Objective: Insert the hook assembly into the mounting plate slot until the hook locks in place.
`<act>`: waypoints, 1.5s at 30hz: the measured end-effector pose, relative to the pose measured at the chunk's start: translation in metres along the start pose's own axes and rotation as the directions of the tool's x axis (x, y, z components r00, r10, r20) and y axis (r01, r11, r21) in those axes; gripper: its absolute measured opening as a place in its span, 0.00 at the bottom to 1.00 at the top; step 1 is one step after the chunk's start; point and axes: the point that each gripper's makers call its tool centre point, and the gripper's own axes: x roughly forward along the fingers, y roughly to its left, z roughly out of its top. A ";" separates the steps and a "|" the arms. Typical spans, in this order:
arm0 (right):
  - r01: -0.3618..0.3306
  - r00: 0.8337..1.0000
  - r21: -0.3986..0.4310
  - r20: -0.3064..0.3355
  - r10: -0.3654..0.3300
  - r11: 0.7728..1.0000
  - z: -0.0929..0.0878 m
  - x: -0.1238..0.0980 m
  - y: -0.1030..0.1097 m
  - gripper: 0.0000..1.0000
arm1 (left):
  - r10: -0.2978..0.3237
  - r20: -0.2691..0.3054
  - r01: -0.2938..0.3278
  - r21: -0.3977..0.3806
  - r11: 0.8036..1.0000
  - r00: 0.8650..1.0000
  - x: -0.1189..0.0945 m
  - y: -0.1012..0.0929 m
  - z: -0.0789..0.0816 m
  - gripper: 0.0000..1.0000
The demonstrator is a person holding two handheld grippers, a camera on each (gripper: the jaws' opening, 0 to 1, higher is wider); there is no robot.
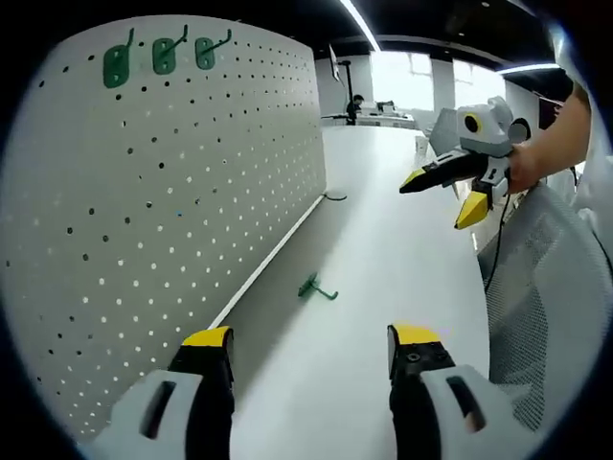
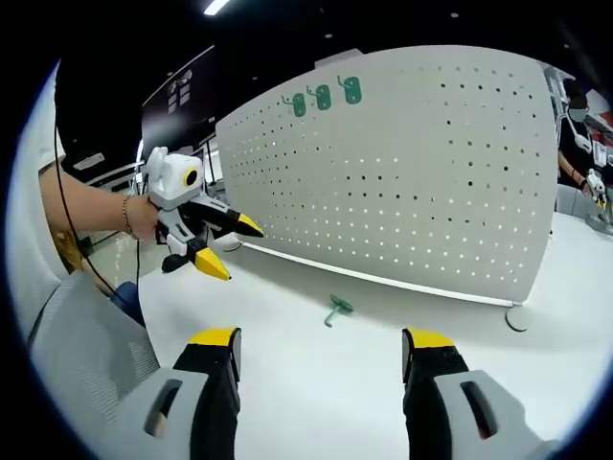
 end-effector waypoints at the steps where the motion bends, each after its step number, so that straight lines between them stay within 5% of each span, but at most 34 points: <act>1: -0.001 1.000 -0.002 -0.001 0.001 1.000 0.000 0.000 0.000 0.66 | -0.002 -0.003 0.002 0.006 1.000 1.000 0.000 0.001 0.001 0.67; 30: -0.005 1.000 0.005 -0.006 0.005 1.000 -0.001 -0.002 0.002 0.66 | -0.131 -0.114 0.141 0.087 0.986 0.985 0.032 0.009 0.008 0.67; 45: -0.017 1.000 0.009 -0.014 0.017 1.000 -0.003 -0.002 0.004 0.68 | -0.197 -0.154 0.220 0.154 0.963 0.968 0.055 0.007 0.013 0.66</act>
